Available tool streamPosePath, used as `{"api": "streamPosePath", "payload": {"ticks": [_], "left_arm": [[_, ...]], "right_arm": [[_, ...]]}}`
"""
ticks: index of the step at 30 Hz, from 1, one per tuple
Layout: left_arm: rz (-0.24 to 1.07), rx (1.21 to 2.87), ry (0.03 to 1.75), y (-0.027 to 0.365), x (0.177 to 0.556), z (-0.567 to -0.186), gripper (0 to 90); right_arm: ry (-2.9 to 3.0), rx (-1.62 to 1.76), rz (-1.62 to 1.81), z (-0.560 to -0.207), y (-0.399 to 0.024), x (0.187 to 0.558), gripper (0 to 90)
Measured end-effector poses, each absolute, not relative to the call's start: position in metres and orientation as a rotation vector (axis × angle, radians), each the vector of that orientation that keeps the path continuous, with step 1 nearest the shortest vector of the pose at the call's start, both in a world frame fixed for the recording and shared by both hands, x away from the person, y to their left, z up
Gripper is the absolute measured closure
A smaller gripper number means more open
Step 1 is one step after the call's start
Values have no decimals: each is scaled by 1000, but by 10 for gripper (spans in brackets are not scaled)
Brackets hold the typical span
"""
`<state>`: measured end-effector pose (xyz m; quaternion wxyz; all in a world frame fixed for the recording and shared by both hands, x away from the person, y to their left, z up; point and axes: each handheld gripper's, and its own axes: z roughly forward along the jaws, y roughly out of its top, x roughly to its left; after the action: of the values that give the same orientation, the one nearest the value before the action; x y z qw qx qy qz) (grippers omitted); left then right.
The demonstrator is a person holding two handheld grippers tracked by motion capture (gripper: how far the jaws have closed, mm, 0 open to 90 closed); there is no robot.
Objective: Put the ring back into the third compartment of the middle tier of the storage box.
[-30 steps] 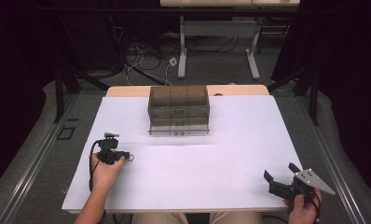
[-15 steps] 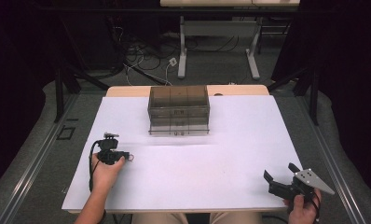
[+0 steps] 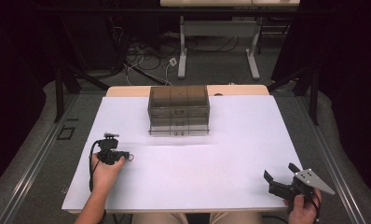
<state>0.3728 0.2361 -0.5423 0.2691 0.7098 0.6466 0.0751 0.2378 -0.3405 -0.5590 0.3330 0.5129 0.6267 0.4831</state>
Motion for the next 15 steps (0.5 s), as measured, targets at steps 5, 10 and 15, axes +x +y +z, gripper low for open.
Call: {"api": "streamPosePath", "payload": {"ticks": [5, 10, 15], "left_arm": [[203, 1910, 1741, 237, 373, -541, 870], [210, 1903, 1739, 238, 372, -540, 870], [197, 1914, 1735, 239, 372, -536, 870]], "right_arm": [[1634, 1336, 1267, -559, -340, 238, 0], [1635, 1337, 1267, -559, -340, 238, 0], [1635, 1350, 1267, -559, -340, 237, 0]]}}
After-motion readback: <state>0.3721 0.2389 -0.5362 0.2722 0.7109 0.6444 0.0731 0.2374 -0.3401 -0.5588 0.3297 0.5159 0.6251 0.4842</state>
